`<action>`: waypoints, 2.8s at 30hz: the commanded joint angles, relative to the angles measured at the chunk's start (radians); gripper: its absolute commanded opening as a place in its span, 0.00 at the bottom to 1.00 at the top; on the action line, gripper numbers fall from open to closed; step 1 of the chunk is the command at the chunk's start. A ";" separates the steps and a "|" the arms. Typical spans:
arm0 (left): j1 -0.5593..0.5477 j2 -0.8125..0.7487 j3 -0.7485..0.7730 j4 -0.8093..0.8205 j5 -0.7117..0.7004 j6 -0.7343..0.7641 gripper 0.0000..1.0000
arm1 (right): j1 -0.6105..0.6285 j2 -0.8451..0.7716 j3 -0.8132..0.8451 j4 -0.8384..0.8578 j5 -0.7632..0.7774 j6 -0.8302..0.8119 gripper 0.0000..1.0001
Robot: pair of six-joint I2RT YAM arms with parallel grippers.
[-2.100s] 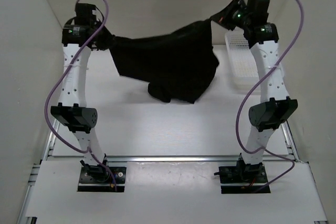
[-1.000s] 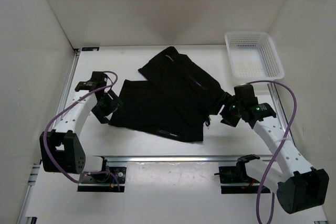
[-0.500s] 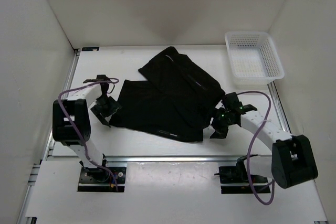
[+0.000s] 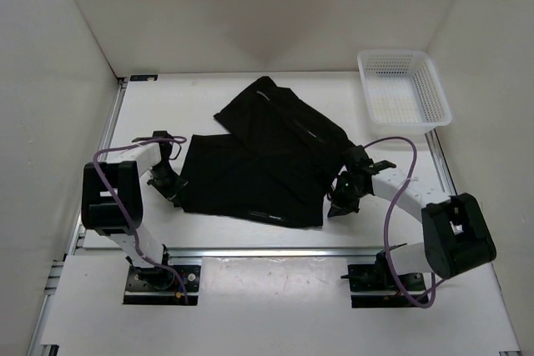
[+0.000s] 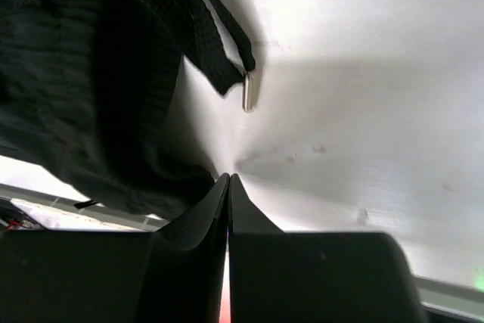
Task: Fold and stack the shorts
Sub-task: Flatten the shorts out, then fold the shorts
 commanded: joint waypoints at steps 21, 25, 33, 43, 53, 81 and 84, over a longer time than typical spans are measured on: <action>-0.052 -0.400 -0.034 -0.218 -0.072 -0.114 0.10 | -0.003 -0.161 0.239 -0.212 0.164 0.006 0.17; -0.052 -0.366 -0.001 -0.229 -0.072 -0.105 0.10 | -0.013 -0.152 0.227 -0.203 0.114 0.035 0.35; -0.052 -0.366 -0.010 -0.218 -0.072 -0.085 0.10 | -0.013 -0.388 -0.080 -0.053 -0.171 0.329 0.74; -0.052 -0.397 -0.028 -0.188 -0.054 -0.056 0.10 | 0.019 -0.535 -0.385 0.229 -0.244 0.596 0.74; -0.063 -0.424 -0.028 -0.179 -0.054 -0.056 0.10 | 0.082 -0.362 -0.390 0.447 -0.093 0.610 0.60; -0.107 -0.374 0.565 -0.261 -0.064 0.055 0.10 | 0.095 -0.774 0.122 -0.594 0.246 0.459 0.00; -0.130 -0.227 0.746 -0.261 -0.085 0.076 0.10 | 0.095 -0.680 0.217 -0.580 0.330 0.449 0.00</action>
